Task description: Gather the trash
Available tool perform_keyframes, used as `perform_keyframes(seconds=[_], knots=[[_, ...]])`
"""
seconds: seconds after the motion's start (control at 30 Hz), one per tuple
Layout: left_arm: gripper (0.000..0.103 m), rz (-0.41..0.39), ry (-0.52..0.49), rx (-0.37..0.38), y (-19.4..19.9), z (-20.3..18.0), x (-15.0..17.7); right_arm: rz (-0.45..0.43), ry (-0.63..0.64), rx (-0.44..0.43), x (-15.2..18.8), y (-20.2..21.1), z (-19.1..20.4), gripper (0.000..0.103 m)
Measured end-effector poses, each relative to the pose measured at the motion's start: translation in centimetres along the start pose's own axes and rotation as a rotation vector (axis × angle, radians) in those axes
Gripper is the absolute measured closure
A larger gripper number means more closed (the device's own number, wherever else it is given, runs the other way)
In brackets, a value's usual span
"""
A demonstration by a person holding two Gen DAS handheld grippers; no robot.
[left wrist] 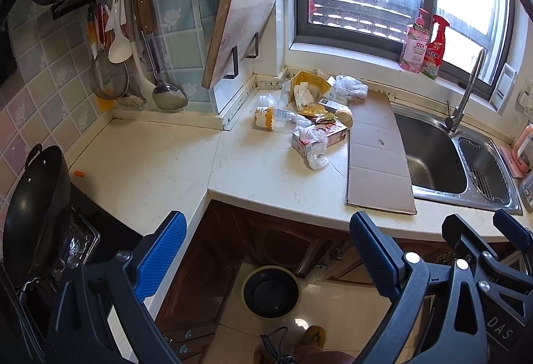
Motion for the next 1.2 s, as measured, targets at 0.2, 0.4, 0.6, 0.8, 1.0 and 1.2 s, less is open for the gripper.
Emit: perform_keyframes(seconds=[0.2, 0.4, 0.6, 0.8, 1.0, 1.2], knots=[[0.005, -0.023, 0.009, 0.059, 1.2, 1.2, 0.2, 0.01, -0.03, 0.021, 0.7, 0.8, 0.1, 0.006], [0.005, -0.042, -0.006, 0.101, 2.2, 2.3, 0.3, -0.008, -0.039, 0.037, 1.4, 2.3, 1.1, 0.006], [0.005, -0.035, -0.05, 0.138, 2.9, 2.8, 0.6, -0.016, -0.053, 0.045, 2.2, 3.2, 2.3, 0.007], [0.001, -0.044, -0.047, 0.145, 2.9, 3.9, 0.5, -0.031, -0.062, 0.052, 2.5, 3.7, 3.0, 0.007], [0.001, -0.037, -0.021, 0.122, 1.7, 4.8, -0.4, -0.025, -0.073, 0.027, 1.5, 2.2, 3.3, 0.007], [0.001, -0.022, 0.051, 0.092, -1.4, 6.5, -2.2, 0.009, -0.019, -0.043, -0.9, -2.3, 5.3, 0.012]])
Point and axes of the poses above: each gripper's, at about its wrist camera, not at the fingertips, and y roughly against the way its jaws point, z to its left, x to its underside, the point moved 4 cm from there along -y, roughly the way its jaws point, and after that the axes turned 11 degrees about x, right-handed, at the moved point
